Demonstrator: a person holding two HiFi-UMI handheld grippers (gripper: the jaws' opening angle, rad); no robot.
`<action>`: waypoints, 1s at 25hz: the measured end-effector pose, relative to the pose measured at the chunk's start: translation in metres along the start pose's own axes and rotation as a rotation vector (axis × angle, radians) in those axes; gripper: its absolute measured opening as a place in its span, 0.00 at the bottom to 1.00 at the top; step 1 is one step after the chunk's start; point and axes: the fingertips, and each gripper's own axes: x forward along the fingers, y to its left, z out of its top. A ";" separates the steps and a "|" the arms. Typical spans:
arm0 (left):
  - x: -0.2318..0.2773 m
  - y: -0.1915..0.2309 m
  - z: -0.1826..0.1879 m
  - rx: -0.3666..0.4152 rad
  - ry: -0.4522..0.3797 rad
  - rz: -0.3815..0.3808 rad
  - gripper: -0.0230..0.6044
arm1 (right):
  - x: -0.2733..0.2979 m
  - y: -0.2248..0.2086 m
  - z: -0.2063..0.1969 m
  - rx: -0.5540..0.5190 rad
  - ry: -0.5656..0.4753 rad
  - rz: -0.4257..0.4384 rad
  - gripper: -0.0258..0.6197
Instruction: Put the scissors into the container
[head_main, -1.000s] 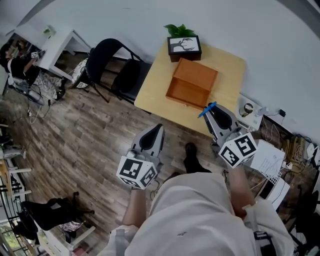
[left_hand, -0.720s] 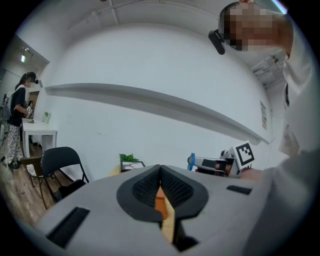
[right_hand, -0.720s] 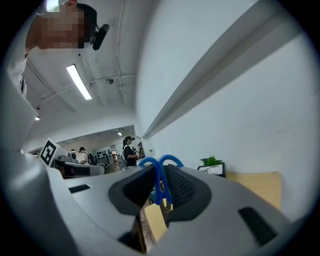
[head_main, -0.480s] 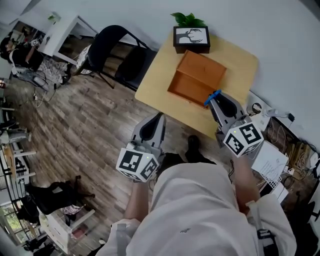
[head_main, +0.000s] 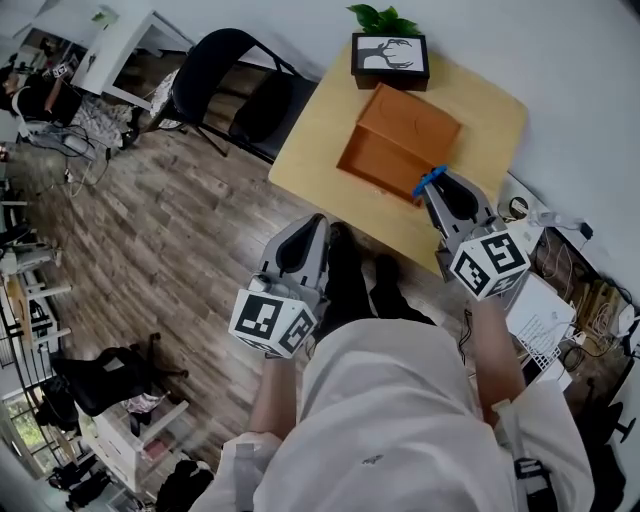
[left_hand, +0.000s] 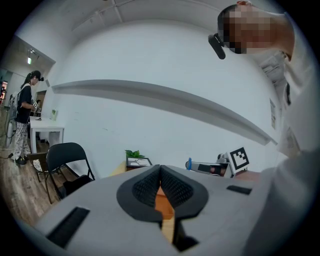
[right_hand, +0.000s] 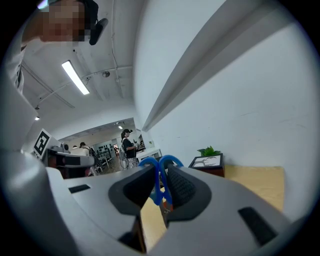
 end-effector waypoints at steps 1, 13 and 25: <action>0.002 0.003 0.000 -0.002 0.004 -0.003 0.05 | 0.003 -0.001 -0.001 -0.002 0.006 -0.004 0.16; 0.064 0.045 0.001 -0.029 0.062 -0.155 0.05 | 0.064 -0.026 -0.032 -0.073 0.090 -0.077 0.16; 0.130 0.092 -0.014 -0.040 0.177 -0.364 0.05 | 0.128 -0.044 -0.108 -0.246 0.365 -0.147 0.16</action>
